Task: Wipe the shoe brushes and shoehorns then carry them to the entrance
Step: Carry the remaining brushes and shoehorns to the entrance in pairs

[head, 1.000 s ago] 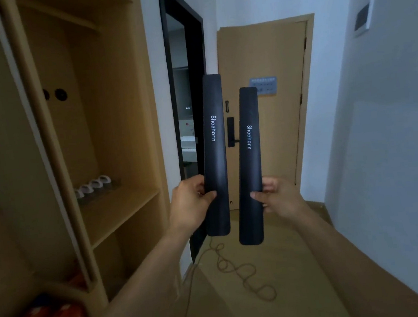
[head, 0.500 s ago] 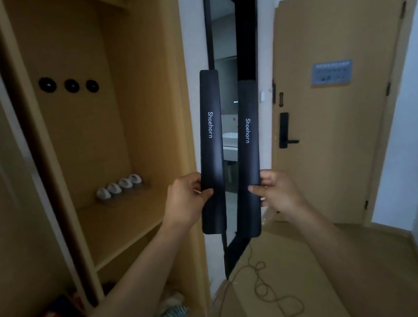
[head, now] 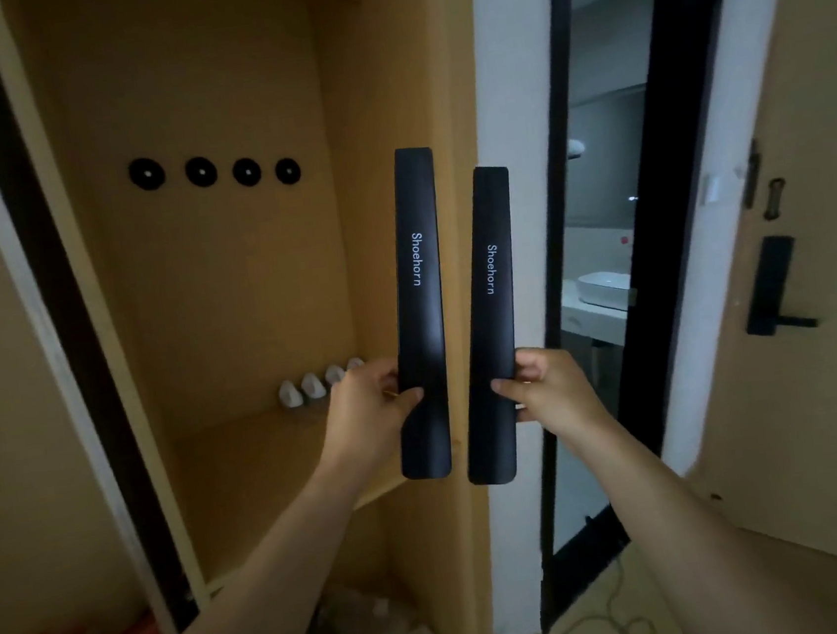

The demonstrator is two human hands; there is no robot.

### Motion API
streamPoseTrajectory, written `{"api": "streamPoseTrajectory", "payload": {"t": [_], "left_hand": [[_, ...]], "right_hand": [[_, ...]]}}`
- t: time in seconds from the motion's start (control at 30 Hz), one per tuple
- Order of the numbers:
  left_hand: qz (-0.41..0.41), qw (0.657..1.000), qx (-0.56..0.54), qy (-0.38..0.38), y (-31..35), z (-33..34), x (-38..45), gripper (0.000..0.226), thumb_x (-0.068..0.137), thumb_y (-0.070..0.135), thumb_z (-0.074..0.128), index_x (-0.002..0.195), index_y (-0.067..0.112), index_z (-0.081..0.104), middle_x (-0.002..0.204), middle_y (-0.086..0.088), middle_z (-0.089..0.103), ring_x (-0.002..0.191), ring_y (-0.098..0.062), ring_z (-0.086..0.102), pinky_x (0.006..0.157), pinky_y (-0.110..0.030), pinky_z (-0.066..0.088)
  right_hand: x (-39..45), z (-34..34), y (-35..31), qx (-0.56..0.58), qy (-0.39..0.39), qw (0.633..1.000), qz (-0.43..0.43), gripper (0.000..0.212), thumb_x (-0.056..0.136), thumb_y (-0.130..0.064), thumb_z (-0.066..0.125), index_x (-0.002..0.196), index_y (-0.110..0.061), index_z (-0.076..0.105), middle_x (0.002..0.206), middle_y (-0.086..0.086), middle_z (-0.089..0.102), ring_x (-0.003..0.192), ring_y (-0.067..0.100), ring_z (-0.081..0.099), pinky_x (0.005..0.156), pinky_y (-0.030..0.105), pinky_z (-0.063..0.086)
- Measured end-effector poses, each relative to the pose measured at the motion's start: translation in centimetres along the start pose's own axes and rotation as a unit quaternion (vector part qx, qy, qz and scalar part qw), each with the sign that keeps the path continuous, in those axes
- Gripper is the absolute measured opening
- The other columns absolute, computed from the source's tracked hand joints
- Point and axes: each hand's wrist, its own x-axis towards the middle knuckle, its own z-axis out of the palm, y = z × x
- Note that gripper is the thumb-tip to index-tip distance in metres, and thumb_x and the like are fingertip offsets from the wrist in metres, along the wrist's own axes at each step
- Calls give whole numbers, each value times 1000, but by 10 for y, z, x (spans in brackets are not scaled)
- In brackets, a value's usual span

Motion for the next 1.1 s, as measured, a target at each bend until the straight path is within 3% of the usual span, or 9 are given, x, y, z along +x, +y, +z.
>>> {"api": "streamPoseTrajectory", "payload": {"t": [0.13, 0.37, 0.47, 0.57, 0.63, 0.73, 0.9, 1.0, 1.1], "left_hand": [[-18, 999, 17, 36, -29, -11, 31, 22, 88, 11, 71, 97, 31, 69, 86, 18, 71, 81, 9, 67, 62, -10, 53], [-40, 993, 60, 97, -101, -31, 108, 14, 92, 16, 67, 102, 26, 70, 92, 15, 72, 88, 1, 67, 66, -14, 52], [-42, 989, 68, 127, -129, -37, 156, 14, 94, 17, 65, 106, 22, 69, 97, 12, 71, 90, -3, 66, 73, -23, 56], [-44, 989, 35, 139, -156, -45, 202, 16, 95, 16, 63, 104, 29, 67, 94, 18, 68, 87, 3, 64, 68, -13, 51], [-46, 989, 16, 140, -174, -53, 229, 17, 95, 16, 63, 98, 32, 66, 93, 18, 69, 87, 3, 65, 68, -14, 52], [-39, 985, 11, 168, -203, -66, 262, 14, 92, 12, 65, 93, 25, 69, 89, 12, 72, 84, 1, 68, 75, -29, 60], [-44, 975, 26, 218, -245, -83, 292, 16, 89, 10, 70, 84, 25, 70, 81, 11, 72, 78, -4, 70, 72, -40, 62], [-43, 966, 45, 252, -266, -95, 306, 26, 87, 9, 72, 79, 34, 69, 78, 20, 71, 73, 3, 68, 65, -24, 60], [-58, 957, 37, 282, -278, -105, 311, 32, 87, 7, 72, 78, 37, 67, 79, 26, 70, 74, 7, 66, 59, -10, 52]], "right_hand": [[54, 27, 17, 10, -35, 999, -4, 29, 89, -2, 71, 91, -31, 71, 85, -8, 78, 82, 9, 75, 64, 28, 61], [157, 88, 40, 7, -86, 996, -29, 23, 91, -4, 70, 105, -23, 71, 92, -7, 77, 86, 10, 74, 64, 28, 60], [205, 112, 45, -9, -97, 995, -37, 25, 92, -4, 70, 103, -27, 70, 96, -4, 77, 91, 14, 74, 72, 37, 63], [256, 134, 44, -26, -107, 993, -42, 28, 91, -4, 70, 98, -31, 68, 100, -2, 77, 94, 17, 73, 79, 43, 62], [287, 152, 45, -25, -114, 992, -50, 27, 91, -5, 70, 99, -31, 69, 100, -4, 77, 95, 15, 73, 80, 40, 62], [327, 182, 50, -2, -123, 991, -55, 26, 91, -4, 70, 102, -28, 70, 99, -4, 76, 93, 12, 73, 78, 34, 62], [375, 223, 59, 43, -140, 988, -41, 34, 90, 4, 67, 93, -30, 69, 86, -14, 73, 76, -3, 70, 63, 19, 58], [401, 245, 63, 44, -151, 987, -41, 35, 89, 5, 68, 89, -31, 67, 84, -13, 71, 74, -2, 69, 65, 21, 58], [425, 270, 66, 68, -175, 982, -32, 29, 89, 8, 67, 96, -21, 69, 85, -7, 71, 76, 4, 69, 62, 19, 58]]}}
